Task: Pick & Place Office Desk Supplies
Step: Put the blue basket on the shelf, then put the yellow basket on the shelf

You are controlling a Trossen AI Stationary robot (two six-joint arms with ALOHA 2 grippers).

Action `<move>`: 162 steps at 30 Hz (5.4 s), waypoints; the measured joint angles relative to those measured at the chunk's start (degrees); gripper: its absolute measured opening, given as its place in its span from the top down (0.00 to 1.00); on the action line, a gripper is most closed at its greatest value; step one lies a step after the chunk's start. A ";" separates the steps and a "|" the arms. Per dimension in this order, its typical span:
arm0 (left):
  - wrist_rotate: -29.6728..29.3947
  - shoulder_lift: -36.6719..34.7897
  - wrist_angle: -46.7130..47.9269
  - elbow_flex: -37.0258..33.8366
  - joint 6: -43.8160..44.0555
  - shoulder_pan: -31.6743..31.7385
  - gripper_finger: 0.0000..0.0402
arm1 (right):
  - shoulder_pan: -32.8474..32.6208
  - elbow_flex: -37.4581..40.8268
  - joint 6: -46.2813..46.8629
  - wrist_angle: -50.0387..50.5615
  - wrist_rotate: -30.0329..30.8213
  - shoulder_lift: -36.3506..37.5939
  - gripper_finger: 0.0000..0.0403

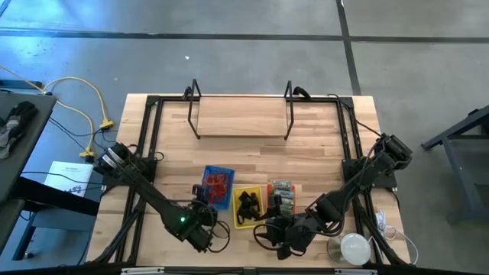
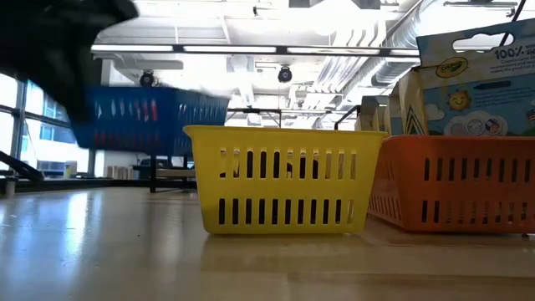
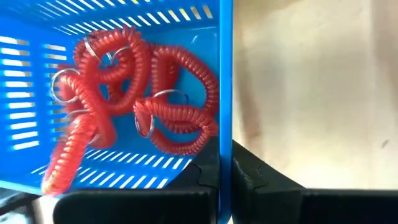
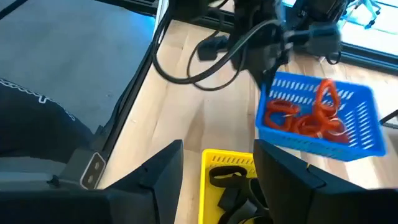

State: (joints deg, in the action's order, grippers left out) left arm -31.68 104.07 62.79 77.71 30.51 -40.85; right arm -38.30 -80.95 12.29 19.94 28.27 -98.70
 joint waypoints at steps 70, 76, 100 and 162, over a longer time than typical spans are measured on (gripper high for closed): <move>16.48 -2.12 -17.68 6.52 -51.72 56.85 0.80 | 0.54 0.00 4.09 15.39 -1.23 0.00 0.55; 9.15 -2.33 -18.67 6.52 -53.33 54.88 0.77 | 0.54 0.00 4.07 15.41 -1.22 0.00 0.55; 13.56 -14.26 -24.07 6.57 -24.77 16.65 0.77 | -3.34 0.02 4.42 14.46 -4.31 0.00 0.55; 1.98 11.57 -39.66 6.50 -0.18 4.91 0.77 | -15.72 0.00 11.90 9.81 -7.28 0.00 0.55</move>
State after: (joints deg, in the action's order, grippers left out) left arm -29.69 115.64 23.13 84.20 30.33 -35.94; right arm -54.02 -80.95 24.19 29.76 20.99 -98.70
